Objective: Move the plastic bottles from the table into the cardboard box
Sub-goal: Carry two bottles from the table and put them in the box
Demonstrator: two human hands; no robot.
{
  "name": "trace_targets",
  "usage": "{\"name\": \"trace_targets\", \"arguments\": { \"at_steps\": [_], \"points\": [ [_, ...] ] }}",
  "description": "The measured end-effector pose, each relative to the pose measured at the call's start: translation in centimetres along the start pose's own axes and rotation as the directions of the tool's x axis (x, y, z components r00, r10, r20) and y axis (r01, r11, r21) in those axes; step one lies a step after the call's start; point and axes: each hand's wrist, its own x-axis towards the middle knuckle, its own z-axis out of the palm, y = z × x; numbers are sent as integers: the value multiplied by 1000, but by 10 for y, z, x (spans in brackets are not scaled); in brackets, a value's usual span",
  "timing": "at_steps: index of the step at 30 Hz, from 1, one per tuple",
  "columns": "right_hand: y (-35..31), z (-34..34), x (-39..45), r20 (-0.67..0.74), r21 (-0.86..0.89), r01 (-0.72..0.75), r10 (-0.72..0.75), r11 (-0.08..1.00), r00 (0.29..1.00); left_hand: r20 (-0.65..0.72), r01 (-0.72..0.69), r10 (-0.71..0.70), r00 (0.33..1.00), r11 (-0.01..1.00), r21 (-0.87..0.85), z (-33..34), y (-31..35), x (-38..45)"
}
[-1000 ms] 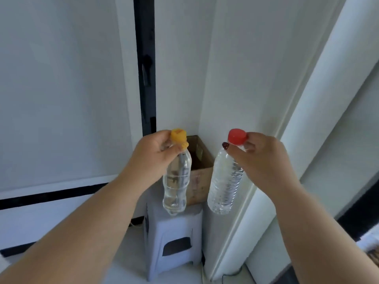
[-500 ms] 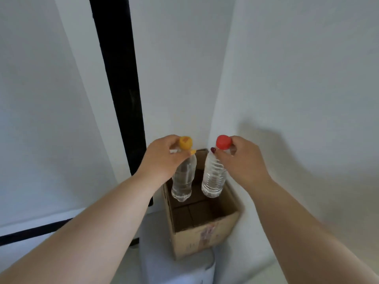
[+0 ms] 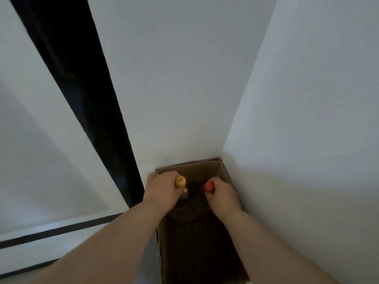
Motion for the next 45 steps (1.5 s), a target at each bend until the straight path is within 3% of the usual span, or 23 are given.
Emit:
{"name": "trace_targets", "arguments": {
  "at_steps": [9,21,27,31,33,35,38,39,41,45],
  "points": [
    [9,26,34,-39,-32,-37,36,999,999,-6,-5,7,1000,948,319,27,-13,29],
    [1,25,50,-6,-150,-23,22,988,1000,4,41,-45,999,944,328,30,-14,34],
    [-3,13,35,-36,-82,10,-13,997,999,-33,56,-52,998,988,142,17,-16,18],
    [-15,-10,7,-193,37,19,-11,999,981,-123,103,-136,983,965,-242,-11,-15,-8],
    [-23,-24,-14,-249,164,54,-11,985,969,-92,114,-184,979,857,-502,-29,-10,-26],
    [-31,-38,-38,-259,406,76,35,911,965,-39,132,-233,972,672,-729,-51,-2,-47],
    [-48,-58,-86,-208,789,90,126,607,970,84,121,-201,976,180,-976,-81,8,-87],
    [-55,-64,-106,-167,877,86,131,472,977,105,110,-159,982,25,-994,-91,11,-103],
    [-63,-75,-138,-101,965,76,88,253,991,122,101,-113,986,-177,-979,-105,16,-130],
    [-74,-92,-204,-63,997,64,-5,41,998,80,62,-33,996,-373,-926,-124,29,-191]
  ]
}}
